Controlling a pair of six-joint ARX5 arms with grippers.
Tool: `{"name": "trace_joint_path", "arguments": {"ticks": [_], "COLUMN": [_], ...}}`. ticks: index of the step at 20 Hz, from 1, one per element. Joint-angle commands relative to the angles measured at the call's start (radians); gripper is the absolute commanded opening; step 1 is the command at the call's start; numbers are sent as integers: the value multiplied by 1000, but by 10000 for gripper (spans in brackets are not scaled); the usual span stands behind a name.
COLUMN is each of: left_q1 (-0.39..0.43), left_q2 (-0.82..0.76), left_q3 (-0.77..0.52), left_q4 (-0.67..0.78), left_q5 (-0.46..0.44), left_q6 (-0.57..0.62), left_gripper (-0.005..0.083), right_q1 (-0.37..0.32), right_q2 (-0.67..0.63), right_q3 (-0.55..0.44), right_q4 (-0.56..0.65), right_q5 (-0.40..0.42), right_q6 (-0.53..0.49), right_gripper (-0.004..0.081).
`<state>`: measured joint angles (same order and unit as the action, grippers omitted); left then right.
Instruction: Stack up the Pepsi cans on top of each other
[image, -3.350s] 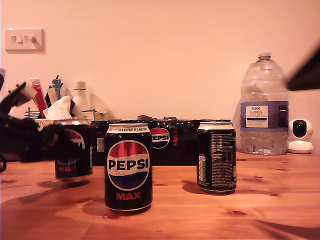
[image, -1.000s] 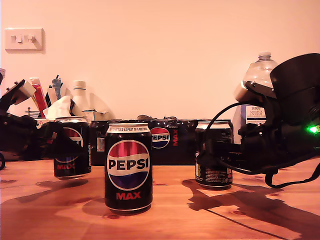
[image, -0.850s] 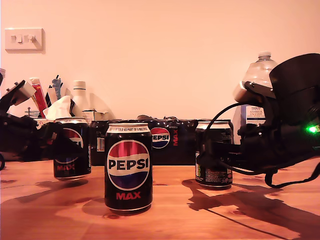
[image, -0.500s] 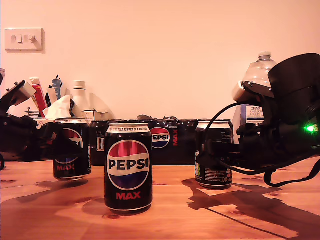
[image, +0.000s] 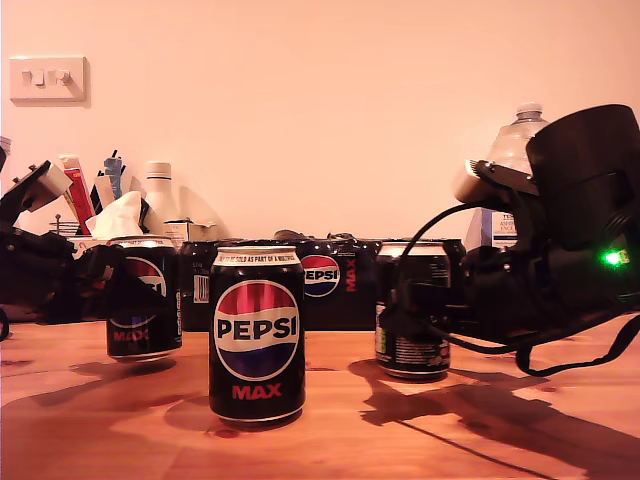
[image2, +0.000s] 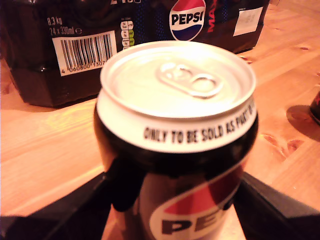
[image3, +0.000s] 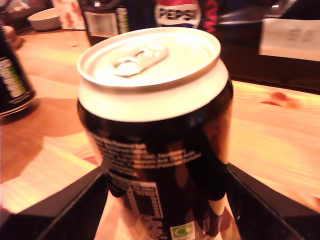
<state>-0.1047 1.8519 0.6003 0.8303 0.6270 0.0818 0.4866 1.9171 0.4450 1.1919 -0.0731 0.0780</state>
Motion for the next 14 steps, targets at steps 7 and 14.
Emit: {"name": "trace_joint_path", "arguments": {"ticks": [7,14], "left_q1": [-3,-3], "left_q2": [-35,-35], "left_q3": [11,11], "left_q4": [32,30], "left_q5": [9,9], "left_q6": [-2,-2], "left_gripper": [417,417], "right_q1": [14,52], "right_q2": [-64,-233], "right_q3": [17,17], "right_q4": [34,-85], "right_q5": [-6,-4], "right_q6": [-1,-53], "right_gripper": [575,575]}}
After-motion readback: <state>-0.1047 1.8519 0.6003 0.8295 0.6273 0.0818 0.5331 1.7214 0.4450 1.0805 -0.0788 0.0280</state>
